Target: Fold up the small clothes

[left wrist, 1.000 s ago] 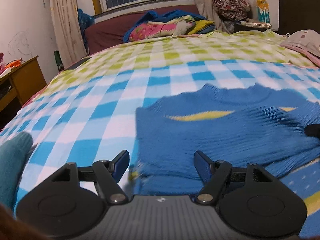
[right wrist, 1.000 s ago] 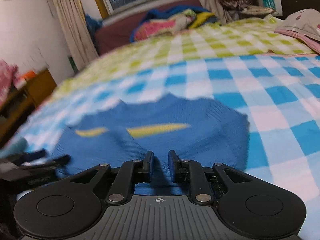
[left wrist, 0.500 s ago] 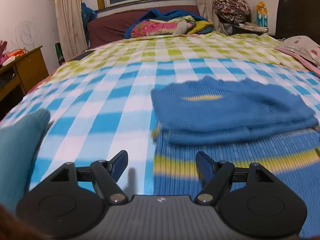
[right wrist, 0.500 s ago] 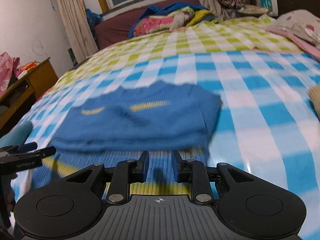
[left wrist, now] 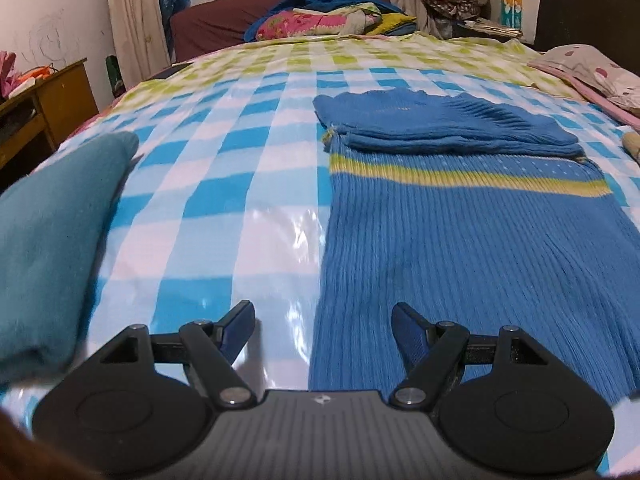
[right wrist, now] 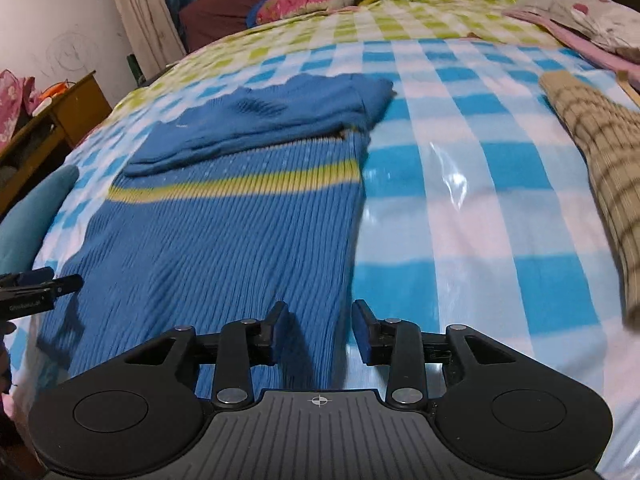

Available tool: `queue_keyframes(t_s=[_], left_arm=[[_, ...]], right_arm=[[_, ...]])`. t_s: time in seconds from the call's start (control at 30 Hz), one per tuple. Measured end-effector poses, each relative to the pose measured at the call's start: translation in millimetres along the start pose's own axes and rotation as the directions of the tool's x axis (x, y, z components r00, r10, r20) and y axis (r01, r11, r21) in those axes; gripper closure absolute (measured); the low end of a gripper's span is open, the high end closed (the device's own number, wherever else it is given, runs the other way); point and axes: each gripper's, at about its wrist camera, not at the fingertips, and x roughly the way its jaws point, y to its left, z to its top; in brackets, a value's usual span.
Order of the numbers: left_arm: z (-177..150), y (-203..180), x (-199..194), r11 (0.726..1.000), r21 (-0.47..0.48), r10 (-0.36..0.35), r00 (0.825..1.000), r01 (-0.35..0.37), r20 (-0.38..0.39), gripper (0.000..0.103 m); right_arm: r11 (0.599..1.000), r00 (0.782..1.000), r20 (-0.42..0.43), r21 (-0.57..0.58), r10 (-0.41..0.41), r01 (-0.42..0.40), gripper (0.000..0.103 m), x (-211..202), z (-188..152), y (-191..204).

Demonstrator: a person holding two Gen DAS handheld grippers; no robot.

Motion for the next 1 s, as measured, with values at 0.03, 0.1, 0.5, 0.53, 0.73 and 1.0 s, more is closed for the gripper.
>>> queue_keyframes(t_s=[0.03,0.1,0.5,0.53,0.73,1.0], left_arm=[[-2,-1,-1,1.000,0.002,-0.005,1.000,0.005,-0.001,0.022],[-3,-2,-2,1.000,0.010,-0.013,1.000,0.013,-0.003,0.022],[-7,-7,-1,0.997,0.004,-0.071,0.997,0.071,-0.031,0.026],[-7,-6,-2,0.997,0.000,-0.072,0.997,0.072,-0.033,0.027],[-6,-5,-2,0.997,-0.006,-0.073,0.996,0.073,-0.040,0.027],[-6,0,-5,0.997,-0.038,-0.075,0.996,0.074,-0.040,0.042]], right_arm=[[1.000,1.000,0.000,-0.001,-0.003,0.003,0.067,-2,-3,1],[1.000,1.000,0.003,-0.012,-0.014,0.014,0.066,-6,-8,3],[0.999,1.000,-0.006,0.025,-0.028,0.028,0.066,-22,-29,-6],[0.999,1.000,-0.009,0.029,-0.021,0.022,0.066,-22,-29,-6],[0.996,0.997,-0.036,0.065,0.066,-0.064,0.066,-23,-30,-3],[0.988,0.993,-0.034,0.113,0.114,-0.110,0.074,-20,-30,-6]])
